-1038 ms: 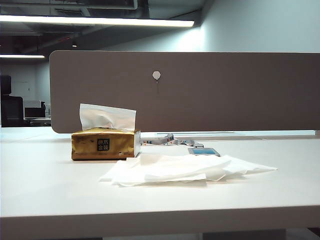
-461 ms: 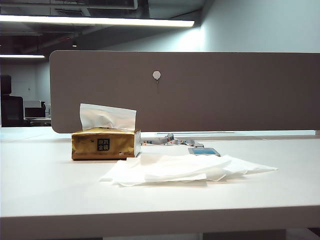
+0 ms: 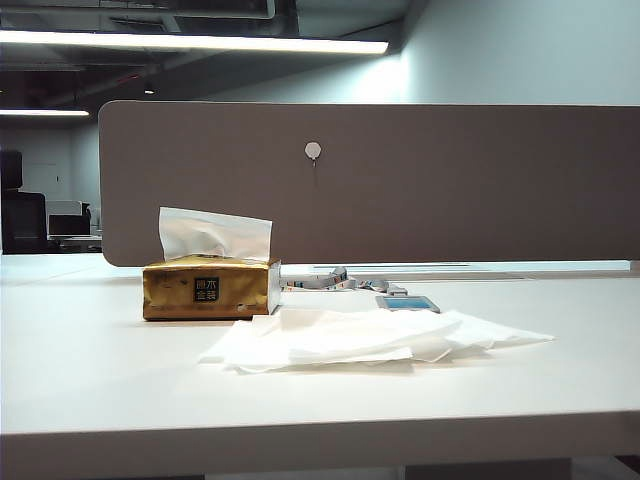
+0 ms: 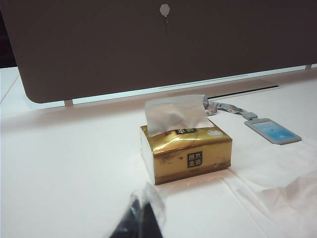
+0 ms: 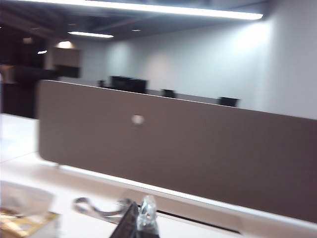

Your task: Pull out a tissue from the tissue box and use it to cover the ID card on the tabletop.

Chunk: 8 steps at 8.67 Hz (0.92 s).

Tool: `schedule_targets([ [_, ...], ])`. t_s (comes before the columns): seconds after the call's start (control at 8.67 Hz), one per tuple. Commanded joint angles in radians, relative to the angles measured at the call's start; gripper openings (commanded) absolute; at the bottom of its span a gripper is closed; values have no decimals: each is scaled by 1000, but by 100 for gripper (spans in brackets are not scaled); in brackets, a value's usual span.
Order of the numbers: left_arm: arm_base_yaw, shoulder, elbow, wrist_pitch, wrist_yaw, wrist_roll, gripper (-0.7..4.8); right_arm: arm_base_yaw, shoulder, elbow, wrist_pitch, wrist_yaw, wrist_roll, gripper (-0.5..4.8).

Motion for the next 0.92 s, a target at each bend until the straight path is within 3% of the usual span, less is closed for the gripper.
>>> schedule_targets([
  [0.12, -1, 1, 4, 14, 6, -6, -5, 121, 639, 440, -7, -481, -2, -5],
  [0.23, -1, 1, 4, 14, 22, -6, -5, 350, 958, 559, 49, -318, -91, -6],
  [0.35, -1, 1, 4, 14, 48, -6, -5, 422, 1126, 588, 163, -295, -118, -5],
  [0.69, -1, 1, 4, 14, 200, -6, -5, 453, 1460, 702, 324, -211, -106, -6],
  [0.92, -1, 1, 4, 30, 236, -7, -5, 453, 1614, 810, 352, -208, -106, -5],
])
